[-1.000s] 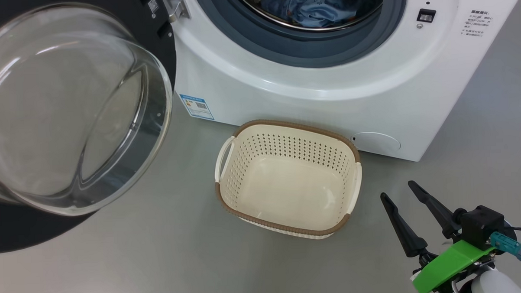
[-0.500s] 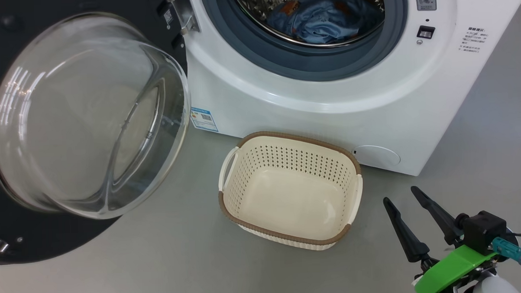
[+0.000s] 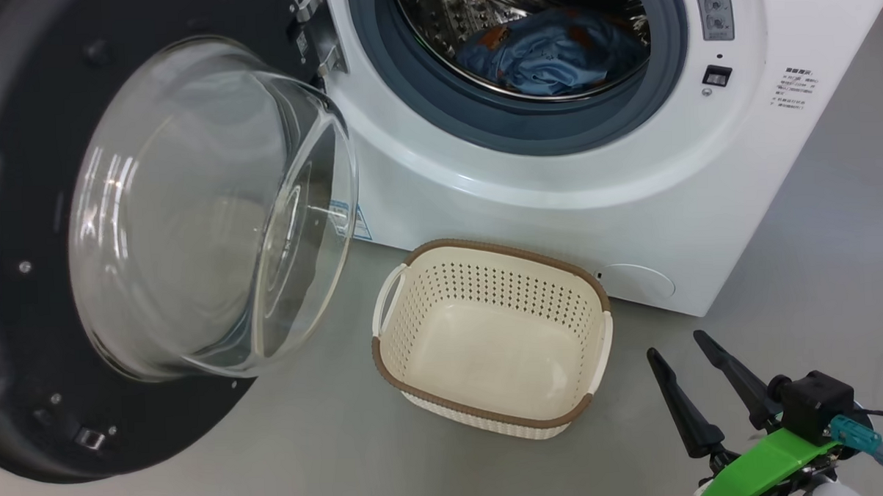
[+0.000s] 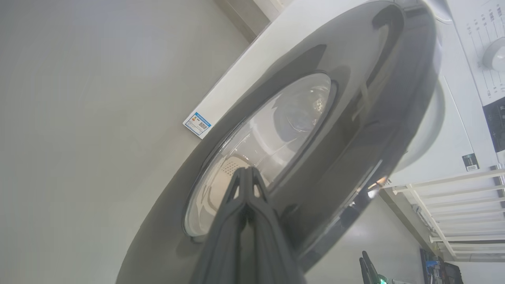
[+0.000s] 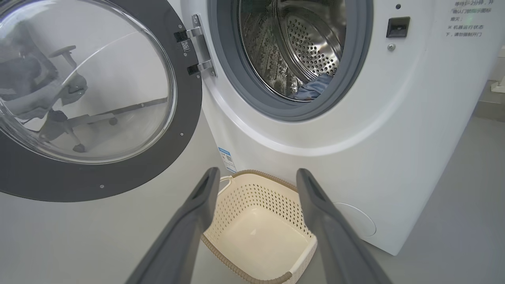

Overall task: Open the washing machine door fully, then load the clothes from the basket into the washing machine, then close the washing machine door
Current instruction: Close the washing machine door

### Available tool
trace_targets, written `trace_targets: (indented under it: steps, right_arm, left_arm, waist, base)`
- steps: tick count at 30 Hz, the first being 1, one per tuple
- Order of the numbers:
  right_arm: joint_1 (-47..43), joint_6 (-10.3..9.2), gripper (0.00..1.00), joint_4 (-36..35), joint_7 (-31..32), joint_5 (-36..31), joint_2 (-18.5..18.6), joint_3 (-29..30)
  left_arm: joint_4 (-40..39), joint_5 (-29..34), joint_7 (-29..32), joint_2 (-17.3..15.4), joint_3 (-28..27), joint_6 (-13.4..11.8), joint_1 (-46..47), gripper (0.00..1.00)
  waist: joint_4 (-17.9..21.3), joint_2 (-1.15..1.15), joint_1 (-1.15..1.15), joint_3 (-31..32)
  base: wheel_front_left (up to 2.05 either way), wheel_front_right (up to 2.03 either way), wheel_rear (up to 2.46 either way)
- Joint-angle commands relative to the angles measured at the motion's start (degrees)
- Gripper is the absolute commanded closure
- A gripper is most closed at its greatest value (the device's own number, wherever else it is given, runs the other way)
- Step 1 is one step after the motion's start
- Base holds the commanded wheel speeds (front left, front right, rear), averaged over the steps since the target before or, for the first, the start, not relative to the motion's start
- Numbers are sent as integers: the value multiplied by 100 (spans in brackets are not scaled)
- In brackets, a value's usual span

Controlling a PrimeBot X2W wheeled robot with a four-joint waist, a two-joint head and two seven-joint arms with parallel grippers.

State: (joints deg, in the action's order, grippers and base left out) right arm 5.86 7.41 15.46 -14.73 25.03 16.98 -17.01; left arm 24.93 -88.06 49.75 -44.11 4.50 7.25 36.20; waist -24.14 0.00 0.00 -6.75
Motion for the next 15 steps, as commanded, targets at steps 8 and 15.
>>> trace_targets:
  steps: [8,15]
  right_arm:
    - [-190,8,0,-132,-27,13,-21,-49]
    - [-255,8,0,-136,-27,12,-83,-54]
  left_arm:
    - [-802,-140,380,-310,-35,24,-45,100]
    - [-1217,-199,548,-273,60,24,-123,100]
  waist:
    - [38,0,0,181]
    - [130,0,0,280]
  base:
    - [0,0,0]
    - [0,0,0]
